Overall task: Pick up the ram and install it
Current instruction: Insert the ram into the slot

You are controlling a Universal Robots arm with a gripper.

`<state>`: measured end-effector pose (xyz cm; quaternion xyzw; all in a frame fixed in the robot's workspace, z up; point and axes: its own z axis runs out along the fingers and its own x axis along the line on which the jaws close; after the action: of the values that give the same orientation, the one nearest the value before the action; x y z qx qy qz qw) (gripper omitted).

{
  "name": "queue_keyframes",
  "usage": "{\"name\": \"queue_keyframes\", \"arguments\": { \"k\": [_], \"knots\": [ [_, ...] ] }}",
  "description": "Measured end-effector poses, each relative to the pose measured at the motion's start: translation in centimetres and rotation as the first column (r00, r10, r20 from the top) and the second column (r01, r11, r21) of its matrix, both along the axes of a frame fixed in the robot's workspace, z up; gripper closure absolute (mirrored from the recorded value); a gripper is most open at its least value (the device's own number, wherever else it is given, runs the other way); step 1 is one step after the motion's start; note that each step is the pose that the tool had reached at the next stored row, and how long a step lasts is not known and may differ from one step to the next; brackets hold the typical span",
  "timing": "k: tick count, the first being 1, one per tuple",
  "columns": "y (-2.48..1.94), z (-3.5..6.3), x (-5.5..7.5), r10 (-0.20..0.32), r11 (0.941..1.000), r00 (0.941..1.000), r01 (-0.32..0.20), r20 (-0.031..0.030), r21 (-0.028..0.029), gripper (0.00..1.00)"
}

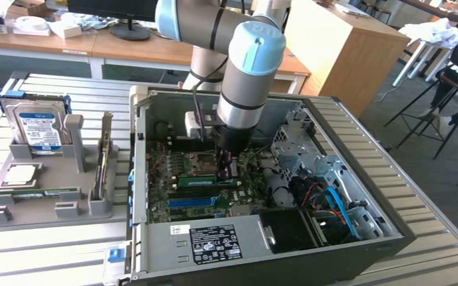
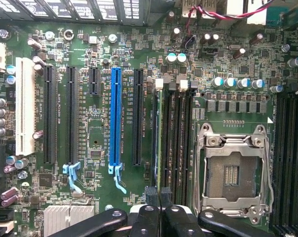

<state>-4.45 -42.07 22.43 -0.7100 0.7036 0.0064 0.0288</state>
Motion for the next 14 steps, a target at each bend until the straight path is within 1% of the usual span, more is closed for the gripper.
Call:
{"name": "queue_keyframes", "arguments": {
  "k": [10,11,12,13,14],
  "knots": [
    [0.01,-0.04,-0.01,0.000,1.0000,1.0000,0.000,0.0003,0.0002,0.87],
    [0.00,-0.04,-0.01,0.000,1.0000,1.0000,0.000,0.0001,0.0001,0.82],
    [0.00,-0.04,-0.01,0.000,1.0000,1.0000,0.000,0.0000,0.0001,0.82],
    [0.00,-0.04,-0.02,0.000,1.0000,1.0000,0.000,0.0000,0.0000,0.75],
    [0.00,-0.03,-0.02,0.000,1.0000,1.0000,0.000,0.0000,-0.0001,0.75]
  ]
}}
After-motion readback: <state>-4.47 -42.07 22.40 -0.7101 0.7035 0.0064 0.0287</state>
